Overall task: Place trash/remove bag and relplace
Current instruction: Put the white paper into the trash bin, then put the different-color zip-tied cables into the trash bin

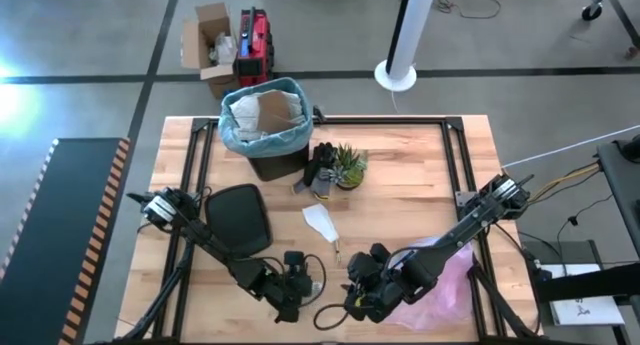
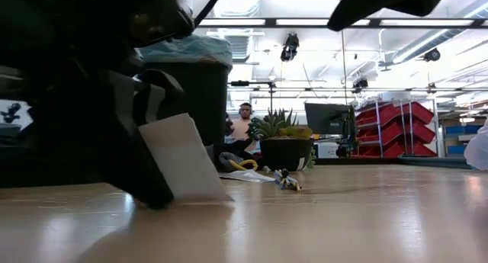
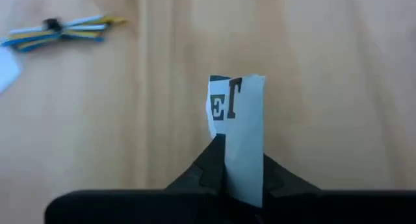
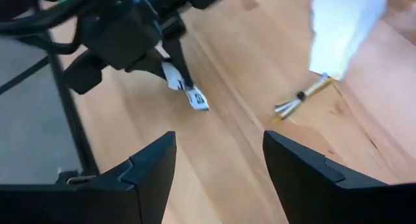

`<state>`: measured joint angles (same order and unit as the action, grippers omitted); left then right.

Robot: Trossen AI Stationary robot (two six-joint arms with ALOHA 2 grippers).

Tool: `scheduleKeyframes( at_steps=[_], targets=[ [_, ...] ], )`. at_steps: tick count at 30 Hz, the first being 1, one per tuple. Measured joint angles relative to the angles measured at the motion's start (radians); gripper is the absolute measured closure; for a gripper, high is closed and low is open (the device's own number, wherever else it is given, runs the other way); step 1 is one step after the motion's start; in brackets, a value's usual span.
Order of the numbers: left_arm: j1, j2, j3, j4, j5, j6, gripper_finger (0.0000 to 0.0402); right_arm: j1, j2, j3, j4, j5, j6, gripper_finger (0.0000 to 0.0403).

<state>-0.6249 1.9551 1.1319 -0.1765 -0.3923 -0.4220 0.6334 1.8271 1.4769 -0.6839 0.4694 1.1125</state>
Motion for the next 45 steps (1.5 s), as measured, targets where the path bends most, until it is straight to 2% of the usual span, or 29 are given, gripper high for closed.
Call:
scheduleKeyframes(
  at_steps=[4,10,15,20,22,29,35,40,45],
  targets=[
    [0.0,-0.082,0.019,-0.131,-0.047,-0.03,0.0387,-0.006,0.0,-0.002,-0.054,0.01,0.122,0.0197],
    [-0.001,-0.275,0.063,-0.329,-0.147,-0.05,0.0397,-0.015,0.006,-0.043,-0.039,0.061,0.308,0.0213],
    [0.02,-0.472,0.08,-0.436,-0.269,-0.052,0.0401,-0.021,0.006,-0.085,-0.031,0.116,0.379,0.0224],
    [0.112,-0.662,0.081,-0.503,-0.4,-0.057,0.0401,-0.025,0.008,-0.148,0.025,0.155,0.448,0.0235],
    [0.178,-0.732,0.083,-0.499,-0.42,-0.05,0.04,-0.025,0.008,-0.165,0.076,0.18,0.456,0.0238],
    [0.488,-0.885,0.083,-0.498,-0.393,0.02,0.04,-0.027,0.02,-0.173,0.149,0.219,0.439,0.0226],
    [0.776,-0.901,0.083,-0.487,-0.231,0.028,0.0379,-0.032,0.051,-0.173,0.174,0.23,0.459,0.0207],
    [0.94,-0.884,0.083,-0.485,-0.107,0.02,0.0332,-0.036,0.075,-0.172,0.219,0.232,0.471,0.0187],
    [0.993,-0.896,0.097,-0.512,-0.089,0.024,0.0259,-0.053,0.09,-0.173,0.214,0.23,0.534,0.0161]
  ],
)
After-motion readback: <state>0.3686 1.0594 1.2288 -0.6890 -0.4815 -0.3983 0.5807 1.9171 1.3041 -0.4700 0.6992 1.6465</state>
